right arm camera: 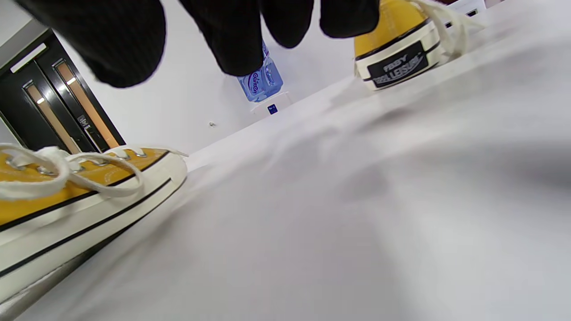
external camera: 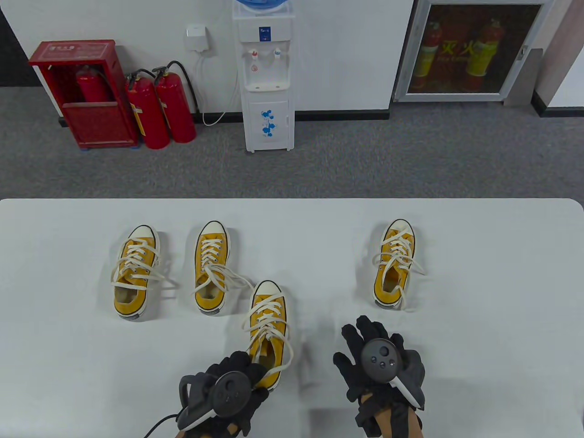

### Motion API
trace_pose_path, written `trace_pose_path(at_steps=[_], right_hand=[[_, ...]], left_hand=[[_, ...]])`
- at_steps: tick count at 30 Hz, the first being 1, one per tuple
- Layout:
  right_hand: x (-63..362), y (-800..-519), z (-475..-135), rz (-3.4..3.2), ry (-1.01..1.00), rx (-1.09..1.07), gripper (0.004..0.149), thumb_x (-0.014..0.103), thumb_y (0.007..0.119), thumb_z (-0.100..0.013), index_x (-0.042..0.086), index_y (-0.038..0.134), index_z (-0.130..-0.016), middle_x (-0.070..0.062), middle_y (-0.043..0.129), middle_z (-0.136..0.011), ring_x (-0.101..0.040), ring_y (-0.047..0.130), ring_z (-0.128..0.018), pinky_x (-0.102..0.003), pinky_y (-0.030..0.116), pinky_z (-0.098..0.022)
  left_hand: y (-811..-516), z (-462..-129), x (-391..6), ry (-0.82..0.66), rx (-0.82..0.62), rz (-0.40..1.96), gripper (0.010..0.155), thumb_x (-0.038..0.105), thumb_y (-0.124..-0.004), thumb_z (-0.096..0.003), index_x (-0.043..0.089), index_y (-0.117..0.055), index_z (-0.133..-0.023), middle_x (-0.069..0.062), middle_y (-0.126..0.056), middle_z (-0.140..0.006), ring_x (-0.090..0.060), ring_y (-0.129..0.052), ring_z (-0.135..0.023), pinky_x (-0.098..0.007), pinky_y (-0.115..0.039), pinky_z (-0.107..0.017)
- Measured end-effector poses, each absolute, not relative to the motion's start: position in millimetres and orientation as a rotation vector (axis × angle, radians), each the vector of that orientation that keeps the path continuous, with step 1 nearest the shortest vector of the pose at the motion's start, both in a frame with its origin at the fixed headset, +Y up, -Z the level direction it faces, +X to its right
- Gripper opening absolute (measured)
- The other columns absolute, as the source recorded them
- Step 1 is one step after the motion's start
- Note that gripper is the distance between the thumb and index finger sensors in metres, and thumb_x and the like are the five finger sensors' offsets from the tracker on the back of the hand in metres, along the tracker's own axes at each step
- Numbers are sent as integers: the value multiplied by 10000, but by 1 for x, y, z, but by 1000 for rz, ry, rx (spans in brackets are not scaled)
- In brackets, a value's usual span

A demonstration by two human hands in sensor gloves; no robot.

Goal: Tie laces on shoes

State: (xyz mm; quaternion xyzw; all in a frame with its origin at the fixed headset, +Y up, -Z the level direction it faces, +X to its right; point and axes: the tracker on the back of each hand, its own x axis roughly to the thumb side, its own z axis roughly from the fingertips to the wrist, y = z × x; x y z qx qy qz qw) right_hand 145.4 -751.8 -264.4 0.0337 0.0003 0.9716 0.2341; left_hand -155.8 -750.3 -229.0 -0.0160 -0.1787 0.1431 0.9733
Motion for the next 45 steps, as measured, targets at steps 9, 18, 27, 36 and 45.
trace_pose_path(at_steps=[9,18,27,36,45], right_hand=[[147,-753,-263,2666,0,63,725,551,749,-444,214,598,-1068,-65,344,-1171,-453,400,-1099,-753,226,-711],[146,-753,-263,2667,13,68,725,550,748,-444,212,599,-1068,-65,343,-1170,-451,400,-1098,-753,230,-711],[146,-750,-262,2651,-9,94,724,550,749,-444,212,599,-1067,-68,341,-1170,-452,409,-1096,-747,256,-715],[144,-750,-262,2652,-8,97,724,549,749,-444,213,599,-1068,-66,338,-1170,-453,403,-1098,-748,250,-716],[141,-751,-262,2656,-10,119,722,550,748,-444,211,607,-1065,-66,340,-1170,-452,408,-1097,-748,249,-715]], left_hand=[[-756,-232,-154,-396,-92,214,425,531,-876,-407,404,-809,-807,-193,-696,-992,-346,-919,-677,-565,-743,-583],[-754,-234,-158,-421,-104,191,473,555,-858,-415,400,-799,-858,-174,-725,-1008,-341,-941,-693,-585,-739,-607],[-730,-235,-183,-446,-75,404,618,531,-874,-420,387,-710,-998,-105,-770,-1004,-324,-961,-662,-588,-747,-604],[-732,-233,-175,-452,-20,453,633,556,-808,-447,329,-711,-1030,-75,-647,-1130,-373,-774,-937,-660,-562,-737],[-737,-229,-146,-383,23,358,485,513,-813,-455,300,-879,-886,-26,-739,-1062,-366,-759,-935,-650,-534,-756]])
